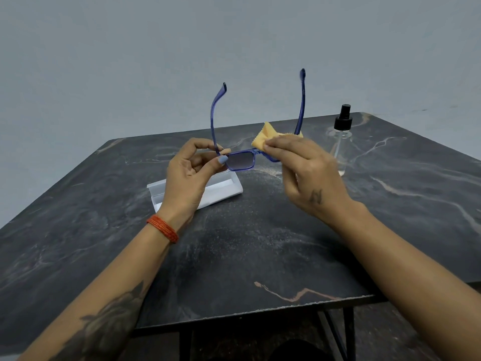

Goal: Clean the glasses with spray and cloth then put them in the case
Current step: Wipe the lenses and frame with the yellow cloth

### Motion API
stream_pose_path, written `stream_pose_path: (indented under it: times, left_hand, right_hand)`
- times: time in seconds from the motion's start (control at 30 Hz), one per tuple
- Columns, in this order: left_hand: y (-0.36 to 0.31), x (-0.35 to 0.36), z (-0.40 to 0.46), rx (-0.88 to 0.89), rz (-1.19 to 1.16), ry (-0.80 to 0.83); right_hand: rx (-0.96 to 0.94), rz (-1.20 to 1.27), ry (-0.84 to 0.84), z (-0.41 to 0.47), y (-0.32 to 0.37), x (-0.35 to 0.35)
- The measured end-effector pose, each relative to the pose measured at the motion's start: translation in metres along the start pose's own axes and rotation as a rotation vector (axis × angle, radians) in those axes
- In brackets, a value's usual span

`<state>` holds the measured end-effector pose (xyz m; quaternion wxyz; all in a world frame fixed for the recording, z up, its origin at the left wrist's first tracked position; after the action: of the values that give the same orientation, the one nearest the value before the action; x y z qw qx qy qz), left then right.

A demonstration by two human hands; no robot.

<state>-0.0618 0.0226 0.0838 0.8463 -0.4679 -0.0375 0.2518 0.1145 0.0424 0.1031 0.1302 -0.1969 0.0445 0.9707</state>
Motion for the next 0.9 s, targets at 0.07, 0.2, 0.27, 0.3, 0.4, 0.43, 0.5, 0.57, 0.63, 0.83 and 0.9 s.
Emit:
stream_pose_path:
  times: [0.07, 0.2, 0.27, 0.3, 0.4, 0.43, 0.5, 0.57, 0.63, 0.83, 0.9]
  left_hand:
    - [0.0, -0.003, 0.001, 0.012, 0.023, -0.012]
    - [0.0, -0.004, 0.003, 0.009, 0.013, -0.012]
    - [0.003, -0.003, 0.002, -0.022, -0.035, -0.01]
    - [0.005, -0.002, 0.001, -0.049, -0.068, -0.004]
    - [0.013, 0.003, -0.001, -0.16, -0.224, 0.027]
    - [0.016, 0.006, -0.002, -0.206, -0.318, 0.037]
    - [0.022, 0.01, -0.003, -0.29, -0.485, 0.051]
    - [0.025, 0.015, -0.006, -0.333, -0.51, 0.07]
    - [0.024, 0.024, -0.011, -0.341, -0.457, 0.096]
    - [0.022, 0.044, -0.019, -0.353, -0.536, 0.121]
    - [0.024, 0.044, -0.018, -0.354, -0.56, 0.103]
  right_hand:
    - [0.004, -0.009, 0.056, 0.0, 0.001, 0.003]
    - [-0.007, -0.083, 0.07, -0.001, 0.001, 0.007]
    - [-0.042, -0.094, 0.053, -0.002, 0.004, 0.004]
    - [-0.06, -0.099, 0.04, -0.002, 0.006, 0.002]
    - [-0.105, -0.114, -0.01, 0.0, 0.012, -0.006]
    - [-0.117, -0.119, -0.023, 0.001, 0.013, -0.008]
    - [-0.138, -0.127, -0.047, 0.001, 0.017, -0.01]
    - [-0.158, -0.133, -0.062, 0.002, 0.022, -0.01]
    - [-0.171, -0.128, -0.07, 0.002, 0.027, -0.008]
    - [-0.162, -0.104, -0.056, 0.001, 0.034, -0.001]
    - [-0.13, -0.087, -0.054, 0.001, 0.033, 0.001]
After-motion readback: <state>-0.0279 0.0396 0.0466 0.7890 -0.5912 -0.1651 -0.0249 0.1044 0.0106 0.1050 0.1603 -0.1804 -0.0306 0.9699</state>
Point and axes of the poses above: each hand's wrist, its own z-axis towards the middle knuckle, its own x-axis out of the palm, y = z × x, the point moved 9 cm from there along z, towards the middle knuckle, and after that the axes turned 12 degrees about z, right-handed, at the moved point
